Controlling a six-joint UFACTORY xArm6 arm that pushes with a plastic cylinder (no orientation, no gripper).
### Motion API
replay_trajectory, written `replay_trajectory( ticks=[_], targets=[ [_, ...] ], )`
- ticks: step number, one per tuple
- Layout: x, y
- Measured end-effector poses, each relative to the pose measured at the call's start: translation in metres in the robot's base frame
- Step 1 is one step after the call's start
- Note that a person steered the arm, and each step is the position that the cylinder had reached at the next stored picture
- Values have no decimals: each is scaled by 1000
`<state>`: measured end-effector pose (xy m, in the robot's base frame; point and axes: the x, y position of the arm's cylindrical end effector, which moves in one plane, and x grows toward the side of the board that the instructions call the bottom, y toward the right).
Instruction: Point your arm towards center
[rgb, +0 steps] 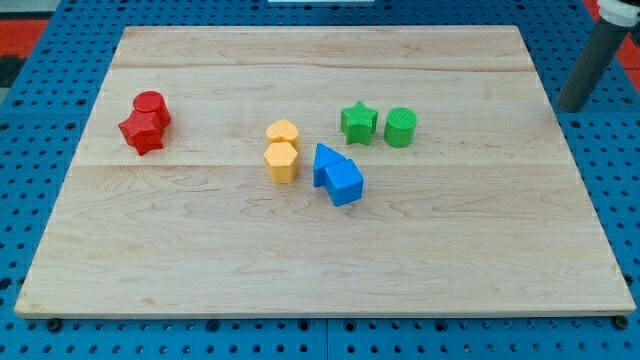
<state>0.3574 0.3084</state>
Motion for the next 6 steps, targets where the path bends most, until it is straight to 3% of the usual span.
replay_trajectory(
  ticks=[2, 4, 6],
  targets=[
    [0, -1],
    [-24, -61],
    [-23, -228]
  ],
)
